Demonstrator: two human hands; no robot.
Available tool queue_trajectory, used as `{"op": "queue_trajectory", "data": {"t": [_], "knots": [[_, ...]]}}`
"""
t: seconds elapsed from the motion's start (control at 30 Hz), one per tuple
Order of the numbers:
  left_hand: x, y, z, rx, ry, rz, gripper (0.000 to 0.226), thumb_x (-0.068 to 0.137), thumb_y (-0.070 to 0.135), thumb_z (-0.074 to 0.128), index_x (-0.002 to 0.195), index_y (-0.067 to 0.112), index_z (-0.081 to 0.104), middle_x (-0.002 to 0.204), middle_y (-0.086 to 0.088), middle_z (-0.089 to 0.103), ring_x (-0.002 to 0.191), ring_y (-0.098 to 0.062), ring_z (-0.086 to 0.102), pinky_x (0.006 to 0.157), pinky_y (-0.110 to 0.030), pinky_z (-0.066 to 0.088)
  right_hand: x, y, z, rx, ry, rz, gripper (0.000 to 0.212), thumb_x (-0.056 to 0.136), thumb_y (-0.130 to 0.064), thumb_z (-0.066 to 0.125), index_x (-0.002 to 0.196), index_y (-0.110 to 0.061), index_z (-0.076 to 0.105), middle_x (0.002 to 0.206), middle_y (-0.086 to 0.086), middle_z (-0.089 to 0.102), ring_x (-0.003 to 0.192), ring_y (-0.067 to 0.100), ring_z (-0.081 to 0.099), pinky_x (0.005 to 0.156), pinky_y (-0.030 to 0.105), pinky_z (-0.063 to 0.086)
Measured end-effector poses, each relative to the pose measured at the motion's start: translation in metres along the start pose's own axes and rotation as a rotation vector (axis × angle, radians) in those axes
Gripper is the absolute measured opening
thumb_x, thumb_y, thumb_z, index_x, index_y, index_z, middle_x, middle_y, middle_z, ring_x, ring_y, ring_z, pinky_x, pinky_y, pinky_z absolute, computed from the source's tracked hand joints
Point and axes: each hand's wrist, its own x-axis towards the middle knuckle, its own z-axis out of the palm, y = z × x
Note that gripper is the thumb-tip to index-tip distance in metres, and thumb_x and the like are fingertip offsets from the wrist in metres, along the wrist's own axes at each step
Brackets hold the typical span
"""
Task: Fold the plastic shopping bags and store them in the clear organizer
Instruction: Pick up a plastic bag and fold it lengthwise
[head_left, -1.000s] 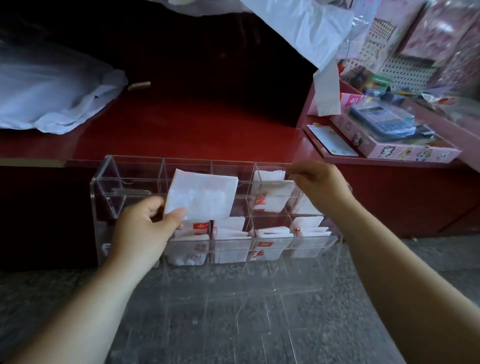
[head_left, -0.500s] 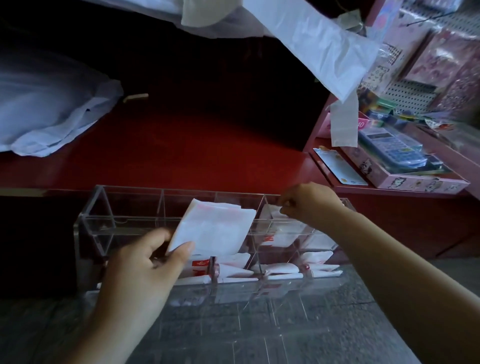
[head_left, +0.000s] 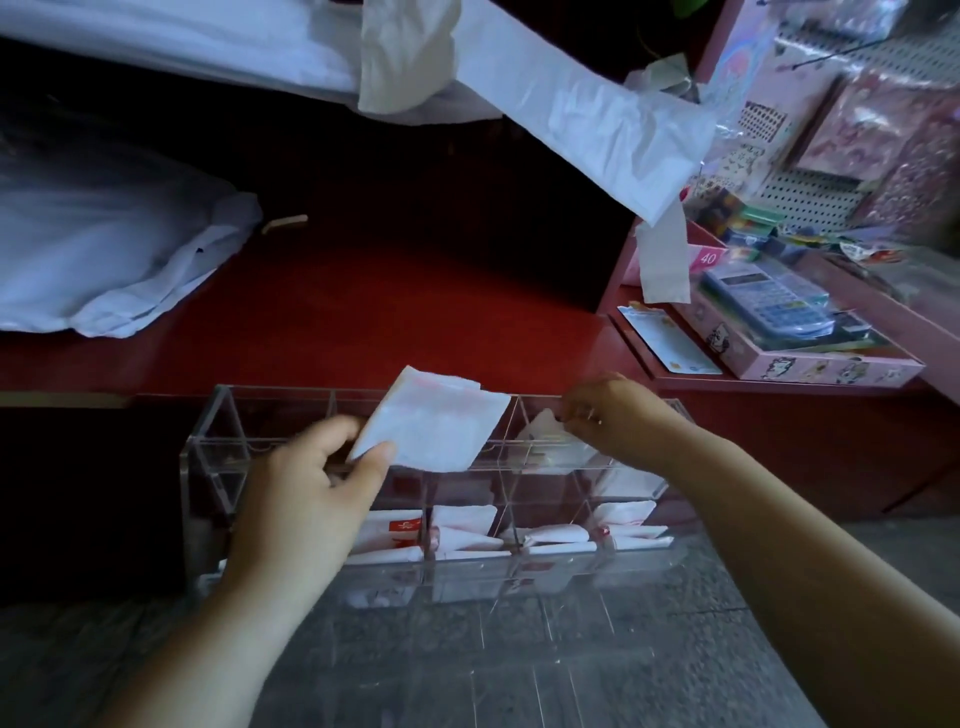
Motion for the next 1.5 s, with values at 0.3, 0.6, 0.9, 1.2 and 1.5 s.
{"op": "queue_trajectory", "data": {"t": [0.3,0.6,0.9,1.2,1.5], "knots": [[0.077,0.068,0.053,0.355,-0.290,0.188,0.016,0.088,0.022,0.054,0.074,0.022,0.060,0.069,0.007,0.056,0.068,-0.016,0.051,0.056,-0.026,0.030,-0.024,0.008,0.008,0.196,0.021,-0.031,0.023,0.090,-0.012,0.054,0.111,-0.010,0.062,0.114,0.003,0.065,0.106,0.017,0.058,0.082,0.015,0.037],[0.091,0.094,0.090,0.553,-0.431,0.280,0.018,0.090,0.023,0.051,0.097,0.027,0.067,0.094,0.006,0.063,0.100,-0.017,0.055,0.070,-0.025,0.034,-0.032,0.022,0.021,0.239,0.149,-0.077,0.030,0.090,-0.007,0.049,0.116,-0.015,0.061,0.119,0.005,0.061,0.113,0.022,0.050,0.094,0.024,0.035],[0.091,0.091,0.106,0.851,-0.417,0.429,0.016,0.091,0.020,0.046,0.078,0.020,0.056,0.073,0.002,0.047,0.095,-0.025,0.054,0.066,-0.027,0.029,-0.035,0.031,0.028,0.294,0.201,-0.108,0.028,0.089,-0.005,0.051,0.112,-0.013,0.064,0.112,0.008,0.065,0.106,0.026,0.054,0.095,0.030,0.040],[0.092,0.085,0.114,0.884,-0.593,0.404,0.021,0.085,0.016,0.054,0.097,0.027,0.068,0.109,-0.002,0.064,0.103,-0.025,0.056,0.072,-0.026,0.033,-0.034,0.033,0.034,0.291,0.308,-0.127,0.029,0.082,-0.004,0.052,0.104,-0.012,0.069,0.104,0.016,0.062,0.106,0.029,0.051,0.086,0.028,0.027],[0.088,0.076,0.119,0.774,-0.725,0.356,0.016,0.087,0.027,0.056,0.071,0.029,0.060,0.071,0.008,0.050,0.084,-0.020,0.049,0.068,-0.025,0.031,-0.039,0.044,0.035,0.437,0.555,-0.072,0.019,0.072,-0.004,0.052,0.084,-0.003,0.067,0.087,0.010,0.063,0.081,0.008,0.047,0.070,0.013,0.030]]}}
